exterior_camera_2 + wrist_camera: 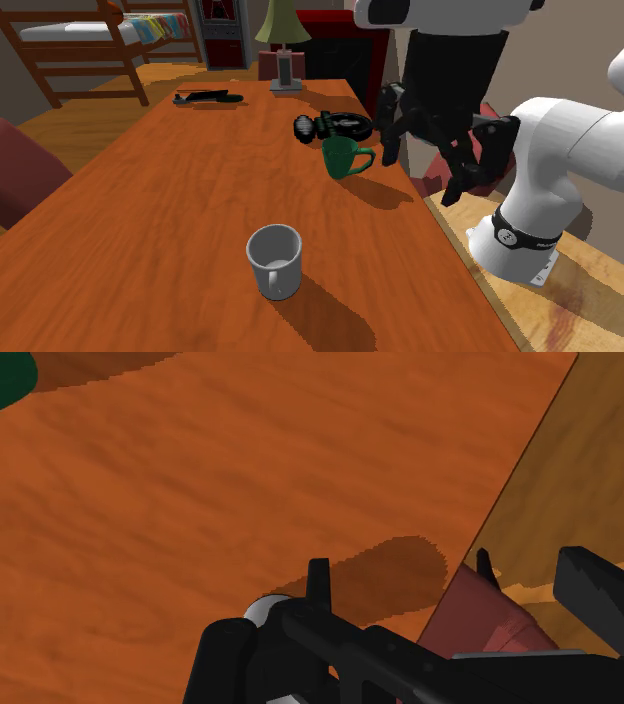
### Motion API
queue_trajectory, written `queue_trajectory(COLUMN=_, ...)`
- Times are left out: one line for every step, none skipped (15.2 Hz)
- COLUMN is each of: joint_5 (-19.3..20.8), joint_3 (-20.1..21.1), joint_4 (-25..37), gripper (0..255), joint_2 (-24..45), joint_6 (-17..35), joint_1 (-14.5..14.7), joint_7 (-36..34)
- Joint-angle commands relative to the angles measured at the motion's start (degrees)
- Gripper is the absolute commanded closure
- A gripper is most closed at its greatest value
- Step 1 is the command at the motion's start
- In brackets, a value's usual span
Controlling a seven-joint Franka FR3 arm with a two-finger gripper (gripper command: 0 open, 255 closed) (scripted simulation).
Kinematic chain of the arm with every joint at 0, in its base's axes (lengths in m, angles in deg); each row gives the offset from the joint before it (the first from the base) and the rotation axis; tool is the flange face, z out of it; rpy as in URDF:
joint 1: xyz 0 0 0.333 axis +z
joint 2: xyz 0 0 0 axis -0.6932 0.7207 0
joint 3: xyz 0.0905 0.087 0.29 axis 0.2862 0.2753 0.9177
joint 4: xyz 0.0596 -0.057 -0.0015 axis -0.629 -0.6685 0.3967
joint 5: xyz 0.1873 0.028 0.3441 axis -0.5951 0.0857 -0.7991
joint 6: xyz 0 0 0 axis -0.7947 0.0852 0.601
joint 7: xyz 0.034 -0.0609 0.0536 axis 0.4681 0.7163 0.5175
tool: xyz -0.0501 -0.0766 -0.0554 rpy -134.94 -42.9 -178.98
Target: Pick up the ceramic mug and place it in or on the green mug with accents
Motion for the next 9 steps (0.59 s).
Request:
queue_trajectory(joint_5=0.1, joint_3=-1.3, joint_4=0.9, gripper=0, joint_2=3.7, joint_6=3.2, joint_1=-0.3, joint_7=1.6)
queue_trajectory(joint_5=0.1, joint_3=-2.0, joint_4=1.4, gripper=0, joint_2=5.5, joint_6=4.6, joint_1=-0.5, joint_7=2.5)
queue_trajectory(joint_5=0.0, joint_3=-2.7, joint_4=2.1, gripper=0, joint_2=7.3, joint_6=6.0, joint_1=-0.6, joint_7=3.4)
queue_trajectory(joint_5=-0.1, joint_3=-3.4, joint_4=2.8, gripper=0, joint_2=9.2, joint_6=7.3, joint_1=-0.8, joint_7=4.4)
queue_trajectory(joint_5=-0.3, joint_3=-4.1, joint_4=3.5, gripper=0, joint_2=11.1, joint_6=8.6, joint_1=-0.9, joint_7=5.4)
queue_trajectory(joint_5=-0.5, joint_3=-4.8, joint_4=4.4, gripper=0, joint_2=13.1, joint_6=9.8, joint_1=-1.1, joint_7=6.4)
queue_trajectory(joint_5=-0.9, joint_3=-5.5, joint_4=5.3, gripper=0, joint_2=15.1, joint_6=10.9, joint_1=-1.2, joint_7=7.4)
queue_trajectory(joint_5=-1.3, joint_3=-6.1, joint_4=6.3, gripper=0, joint_2=17.1, joint_6=12.0, joint_1=-1.3, joint_7=8.4)
queue_trajectory(joint_5=-1.7, joint_3=-6.7, joint_4=7.4, gripper=0, joint_2=19.1, joint_6=13.1, joint_1=-1.4, joint_7=9.5)
